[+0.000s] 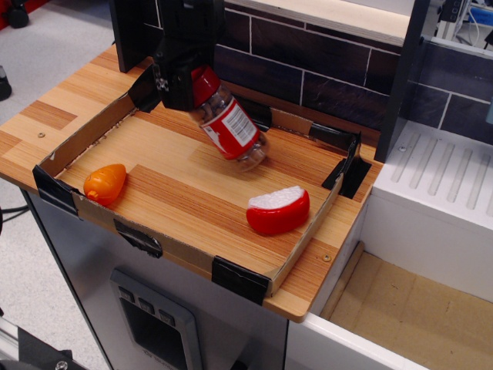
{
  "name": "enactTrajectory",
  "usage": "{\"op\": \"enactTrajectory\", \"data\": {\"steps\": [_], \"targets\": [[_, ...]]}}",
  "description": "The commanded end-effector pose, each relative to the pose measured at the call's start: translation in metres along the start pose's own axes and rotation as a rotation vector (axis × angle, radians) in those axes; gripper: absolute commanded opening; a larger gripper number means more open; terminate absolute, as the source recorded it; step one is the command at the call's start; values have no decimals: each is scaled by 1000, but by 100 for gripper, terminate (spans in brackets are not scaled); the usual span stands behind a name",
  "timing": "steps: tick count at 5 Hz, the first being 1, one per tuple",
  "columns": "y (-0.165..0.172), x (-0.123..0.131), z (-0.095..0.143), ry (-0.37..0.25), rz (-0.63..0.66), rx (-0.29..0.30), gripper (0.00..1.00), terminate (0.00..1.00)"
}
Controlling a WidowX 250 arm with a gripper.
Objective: Upright basil bottle
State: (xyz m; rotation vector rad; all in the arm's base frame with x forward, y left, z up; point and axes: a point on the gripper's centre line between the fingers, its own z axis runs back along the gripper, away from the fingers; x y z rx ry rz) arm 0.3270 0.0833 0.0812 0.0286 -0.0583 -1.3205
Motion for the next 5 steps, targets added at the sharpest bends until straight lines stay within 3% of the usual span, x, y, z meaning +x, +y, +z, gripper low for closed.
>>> {"op": "enactTrajectory", "data": {"steps": [1, 3, 4, 5], "targets": [[3, 11, 45, 31, 29, 137, 0, 0], [2, 17, 34, 84, 46, 150, 0, 0], [5, 20, 12, 188, 66, 148, 0, 0], [6, 23, 8, 205, 99, 151, 100, 0]]}}
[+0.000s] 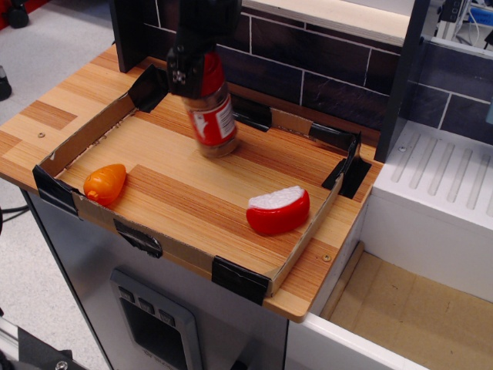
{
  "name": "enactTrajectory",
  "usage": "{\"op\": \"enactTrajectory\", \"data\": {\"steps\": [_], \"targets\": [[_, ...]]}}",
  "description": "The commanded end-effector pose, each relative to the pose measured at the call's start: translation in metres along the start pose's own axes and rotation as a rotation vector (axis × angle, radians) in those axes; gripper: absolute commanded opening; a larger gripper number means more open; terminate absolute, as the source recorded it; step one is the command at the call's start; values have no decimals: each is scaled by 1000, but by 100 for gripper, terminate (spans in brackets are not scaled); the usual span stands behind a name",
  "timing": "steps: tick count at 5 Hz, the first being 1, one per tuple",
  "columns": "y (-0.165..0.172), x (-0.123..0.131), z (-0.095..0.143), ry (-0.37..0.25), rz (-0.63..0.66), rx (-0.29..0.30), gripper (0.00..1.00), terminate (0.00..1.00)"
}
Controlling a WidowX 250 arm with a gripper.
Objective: Upright basil bottle
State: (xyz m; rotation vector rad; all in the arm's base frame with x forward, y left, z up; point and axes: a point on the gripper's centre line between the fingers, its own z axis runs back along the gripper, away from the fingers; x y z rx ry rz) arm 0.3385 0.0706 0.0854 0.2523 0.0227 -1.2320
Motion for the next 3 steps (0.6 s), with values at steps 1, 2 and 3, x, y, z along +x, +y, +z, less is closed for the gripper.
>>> {"op": "enactTrajectory", "data": {"steps": [1, 2, 3], "targets": [[-1, 9, 8, 35, 38, 23, 100, 0], [2, 12, 23, 29, 52, -1, 100, 0], [4, 6, 42, -21, 58, 6, 100, 0]]}}
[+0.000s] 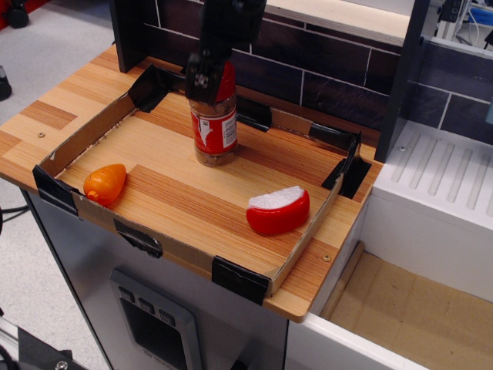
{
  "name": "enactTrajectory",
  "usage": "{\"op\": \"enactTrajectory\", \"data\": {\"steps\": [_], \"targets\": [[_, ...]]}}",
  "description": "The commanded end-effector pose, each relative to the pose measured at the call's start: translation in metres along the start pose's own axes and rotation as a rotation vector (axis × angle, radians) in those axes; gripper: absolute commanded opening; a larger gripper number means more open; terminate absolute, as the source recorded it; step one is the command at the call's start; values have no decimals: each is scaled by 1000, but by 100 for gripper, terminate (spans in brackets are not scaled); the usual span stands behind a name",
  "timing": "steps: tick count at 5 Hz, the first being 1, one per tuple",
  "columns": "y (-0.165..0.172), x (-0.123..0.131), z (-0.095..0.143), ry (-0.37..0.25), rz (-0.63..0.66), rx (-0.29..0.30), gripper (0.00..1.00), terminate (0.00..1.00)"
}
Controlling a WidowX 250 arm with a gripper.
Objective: Upright basil bottle
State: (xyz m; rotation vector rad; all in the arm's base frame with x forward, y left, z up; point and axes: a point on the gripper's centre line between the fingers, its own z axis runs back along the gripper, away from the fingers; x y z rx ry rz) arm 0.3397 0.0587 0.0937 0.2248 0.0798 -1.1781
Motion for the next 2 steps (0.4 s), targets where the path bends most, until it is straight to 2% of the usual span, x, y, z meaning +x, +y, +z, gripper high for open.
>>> {"op": "enactTrajectory", "data": {"steps": [1, 2], "targets": [[8, -13, 46, -80, 41, 78, 100, 0], [8, -21, 65, -123, 57, 78, 100, 100]]}}
